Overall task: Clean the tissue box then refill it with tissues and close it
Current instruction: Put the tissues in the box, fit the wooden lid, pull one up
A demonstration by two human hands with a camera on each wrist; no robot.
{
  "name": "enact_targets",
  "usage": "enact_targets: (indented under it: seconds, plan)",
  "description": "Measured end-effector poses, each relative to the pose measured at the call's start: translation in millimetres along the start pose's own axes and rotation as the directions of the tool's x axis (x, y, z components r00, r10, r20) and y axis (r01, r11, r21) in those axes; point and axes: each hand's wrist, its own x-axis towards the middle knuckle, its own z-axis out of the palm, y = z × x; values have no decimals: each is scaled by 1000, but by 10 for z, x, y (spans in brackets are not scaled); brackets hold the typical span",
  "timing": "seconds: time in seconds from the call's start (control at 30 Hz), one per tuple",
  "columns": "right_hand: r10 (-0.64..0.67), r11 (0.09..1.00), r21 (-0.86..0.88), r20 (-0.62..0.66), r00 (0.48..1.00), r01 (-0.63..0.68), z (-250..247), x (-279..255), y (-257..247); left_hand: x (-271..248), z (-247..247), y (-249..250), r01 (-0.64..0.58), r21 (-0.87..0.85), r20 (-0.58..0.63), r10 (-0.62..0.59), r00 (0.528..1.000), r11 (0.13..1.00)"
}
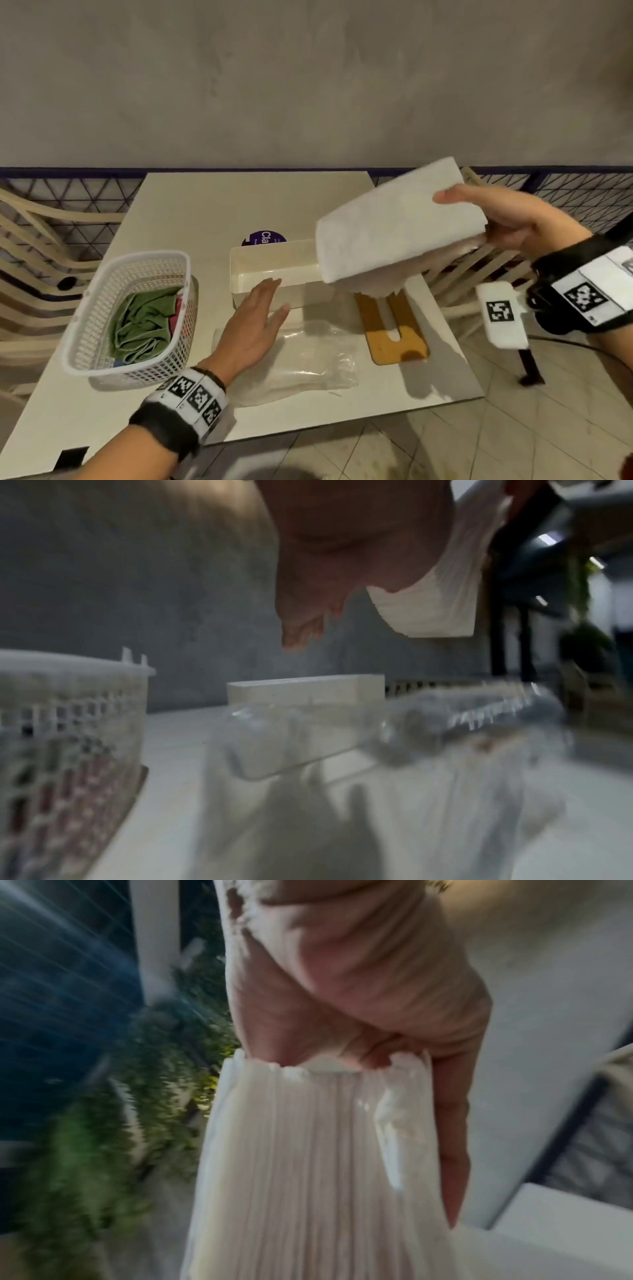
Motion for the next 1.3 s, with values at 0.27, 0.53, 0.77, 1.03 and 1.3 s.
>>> enact_targets:
  seconds: [0.27, 0.53, 0.77, 1.03, 1.3]
  plan:
    - [-243, 864, 485, 173, 954, 132, 677, -118, -737, 695, -153, 246, 318, -733, 100, -367, 925, 601]
    - [-16, 848, 516, 262, 965, -126, 1167, 671, 144, 487, -971, 48, 182, -952, 70, -404, 912, 247]
    - [186, 921, 296, 241, 953, -255, 1388, 1327, 372, 852, -967, -159, 465, -688, 197, -474, 858, 557]
    - [277, 960, -65, 74, 958, -273, 1502, 1865, 661, 1204, -603, -551, 621, -502, 141, -651, 746, 602]
    - [232, 943, -242, -18, 973, -229, 1520, 1964, 689, 1303, -532, -517, 670, -418, 73, -712, 698, 614]
